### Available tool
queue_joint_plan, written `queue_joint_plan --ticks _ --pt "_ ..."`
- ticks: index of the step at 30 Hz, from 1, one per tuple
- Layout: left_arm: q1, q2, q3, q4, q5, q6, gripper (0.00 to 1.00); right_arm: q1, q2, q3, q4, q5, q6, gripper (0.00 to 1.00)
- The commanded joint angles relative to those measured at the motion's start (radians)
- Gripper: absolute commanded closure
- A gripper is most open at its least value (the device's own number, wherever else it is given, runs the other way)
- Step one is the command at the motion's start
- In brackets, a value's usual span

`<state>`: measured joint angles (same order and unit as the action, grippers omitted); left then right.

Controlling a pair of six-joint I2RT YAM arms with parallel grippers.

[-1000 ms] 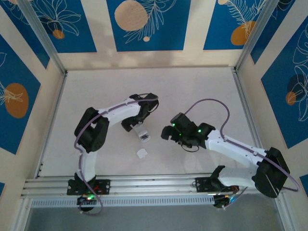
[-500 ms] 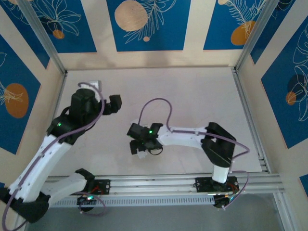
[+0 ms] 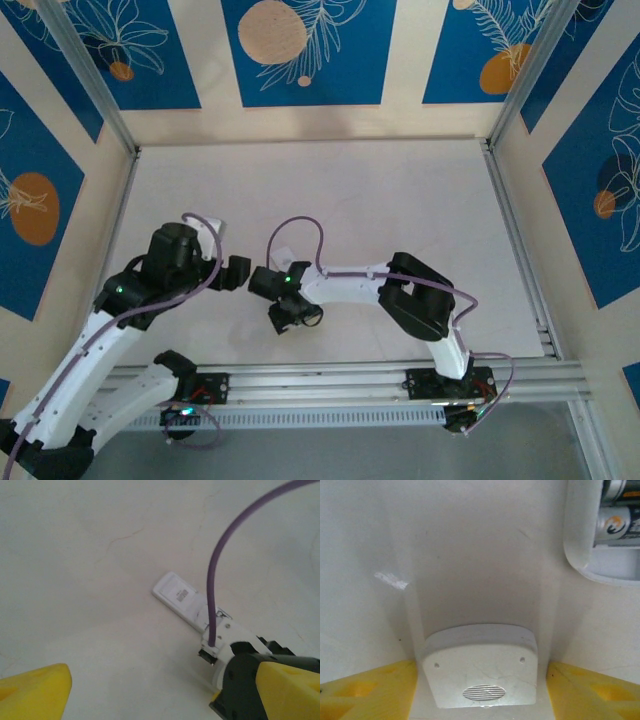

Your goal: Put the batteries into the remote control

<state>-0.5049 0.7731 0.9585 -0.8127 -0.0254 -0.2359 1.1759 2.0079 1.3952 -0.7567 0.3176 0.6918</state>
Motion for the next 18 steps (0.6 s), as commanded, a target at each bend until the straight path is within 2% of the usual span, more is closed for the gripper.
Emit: queue_joint_plan --ticks 1,5,9,11,18 --pt "0.011 -0.043 -0.022 -0.014 0.098 -0.001 0.08 -0.002 0.019 0.018 0.0 -0.022 -0.022 0.33" --pt "0.011 -0.09 -0.05 -0.026 0.127 -0.014 0.09 -0.02 0.03 0.02 0.034 -0.063 -0.02 0.37" --pt "0.011 -0.129 -0.067 -0.028 0.134 -0.036 0.09 -0.017 0.046 0.051 -0.003 0.003 -0.019 0.34" --pt "0.011 -0.139 -0.065 -0.032 0.13 -0.041 0.09 -0.021 0.062 0.064 0.008 -0.009 -0.032 0.34" --pt "0.011 -0.155 -0.076 -0.024 0.154 -0.058 0.09 -0.028 0.067 0.077 0.007 -0.005 -0.015 0.51"
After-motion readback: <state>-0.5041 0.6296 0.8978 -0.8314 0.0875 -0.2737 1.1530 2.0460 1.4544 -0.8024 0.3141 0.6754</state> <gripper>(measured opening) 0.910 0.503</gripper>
